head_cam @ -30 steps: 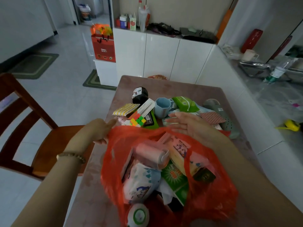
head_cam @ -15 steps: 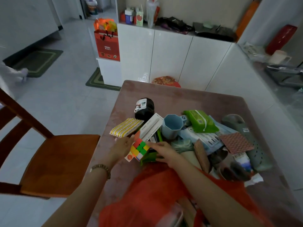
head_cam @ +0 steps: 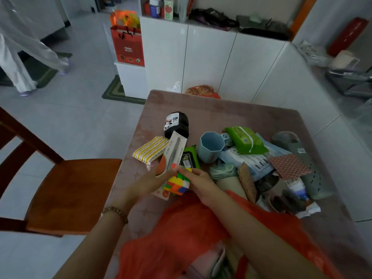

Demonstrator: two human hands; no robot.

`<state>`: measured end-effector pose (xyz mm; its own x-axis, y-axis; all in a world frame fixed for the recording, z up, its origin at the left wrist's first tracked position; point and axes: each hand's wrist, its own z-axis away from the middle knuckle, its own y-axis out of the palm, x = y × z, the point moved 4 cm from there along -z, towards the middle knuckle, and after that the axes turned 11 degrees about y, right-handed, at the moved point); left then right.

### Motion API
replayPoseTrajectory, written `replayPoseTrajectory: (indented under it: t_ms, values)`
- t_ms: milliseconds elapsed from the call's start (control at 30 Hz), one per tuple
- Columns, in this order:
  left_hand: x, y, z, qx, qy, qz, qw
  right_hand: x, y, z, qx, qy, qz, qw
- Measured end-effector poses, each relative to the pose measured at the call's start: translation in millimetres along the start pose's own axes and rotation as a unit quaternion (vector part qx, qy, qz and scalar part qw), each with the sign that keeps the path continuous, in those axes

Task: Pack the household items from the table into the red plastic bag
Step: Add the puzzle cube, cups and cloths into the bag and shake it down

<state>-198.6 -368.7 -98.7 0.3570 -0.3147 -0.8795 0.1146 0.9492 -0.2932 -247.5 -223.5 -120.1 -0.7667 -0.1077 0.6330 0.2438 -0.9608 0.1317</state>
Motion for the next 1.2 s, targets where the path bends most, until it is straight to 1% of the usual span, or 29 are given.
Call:
replayPoseTrajectory:
  t_ms: [100, 133, 200, 267, 333, 433, 500, 567, 600, 633, 667, 700, 733, 767, 800, 833, 933, 1000, 1100, 1200]
  values:
    - [-14.6, -2.5, 19.8, -0.006, 0.028, 0.054, 0.998, 11.8, 4.9, 36.3, 0.071, -0.032, -0.045, 0.996]
    - [-29.4, -0.4, 31.1, -0.007, 0.043, 0.066, 0.997, 16.2, 5.9, 50.5, 0.096, -0.039, -0.068, 0.992]
    - [-54.9, 3.9, 46.6, -0.017, 0.088, 0.055, 0.994, 23.3, 9.2, 78.4, 0.159, -0.042, -0.119, 0.979]
    - [-84.9, 6.0, 68.6, -0.019, 0.147, 0.028, 0.989, 29.5, 11.0, 112.1, 0.204, -0.055, -0.141, 0.967]
    - [-106.2, 9.1, 91.8, -0.031, 0.176, 0.026, 0.983, 33.6, 8.7, 148.3, 0.219, -0.083, -0.14, 0.962]
    - [-124.2, 10.6, 130.7, -0.043, 0.199, -0.017, 0.979, 28.5, -6.9, 192.1, 0.23, -0.11, -0.147, 0.956]
    - [-132.4, 21.7, 160.8, -0.021, 0.23, -0.045, 0.972, 17.9, -24.0, 215.4, 0.233, -0.122, -0.143, 0.954]
    - [-127.1, 31.2, 192.0, 0.003, 0.211, -0.104, 0.972, 2.9, -43.0, 235.3, 0.226, -0.116, -0.125, 0.959]
    - [-119.2, 31.9, 203.2, 0.001, 0.195, -0.14, 0.971, -5.9, -53.2, 243.3, 0.215, -0.109, -0.115, 0.964]
    - [-109.0, 30.1, 210.3, -0.01, 0.18, -0.201, 0.963, -15.6, -62.8, 252.3, 0.202, -0.098, -0.102, 0.969]
    - [-100.7, 27.8, 215.0, -0.027, 0.174, -0.286, 0.942, -25.4, -72.1, 259.6, 0.194, -0.09, -0.088, 0.973]
    - [-92.8, 24.9, 216.0, -0.047, 0.176, -0.372, 0.91, -35.3, -77.9, 268.0, 0.193, -0.076, -0.075, 0.975]
    - [-87.7, 23.4, 216.5, -0.074, 0.177, -0.434, 0.88, -44.6, -82.4, 275.7, 0.199, -0.063, -0.065, 0.976]
    - [-81.5, 20.4, 214.0, -0.103, 0.167, -0.466, 0.863, -53.3, -86.4, 281.5, 0.201, -0.046, -0.061, 0.977]
    - [-75.7, 17.2, 211.1, -0.131, 0.157, -0.468, 0.86, -61.5, -91.1, 283.2, 0.199, -0.033, -0.054, 0.978]
    - [-70.2, 13.3, 207.7, -0.157, 0.155, -0.443, 0.869, -68.6, -92.7, 286.2, 0.198, -0.017, -0.041, 0.979]
    - [-62.9, 4.0, 199.3, -0.208, 0.193, -0.309, 0.908, -88.9, -97.8, 290.2, 0.199, 0.034, 0.007, 0.979]
    - [-67.2, 3.8, 197.5, -0.223, 0.216, -0.23, 0.922, -97.2, -95.5, 291.6, 0.194, 0.056, 0.006, 0.979]
    - [-77.2, 17.3, 201.1, -0.232, 0.248, -0.16, 0.927, -95.4, -85.9, 286.8, 0.181, 0.046, -0.057, 0.981]
    - [-82.2, 27.8, 204.9, -0.251, 0.277, -0.125, 0.919, -85.8, -87.9, 266.1, 0.121, -0.013, -0.153, 0.981]
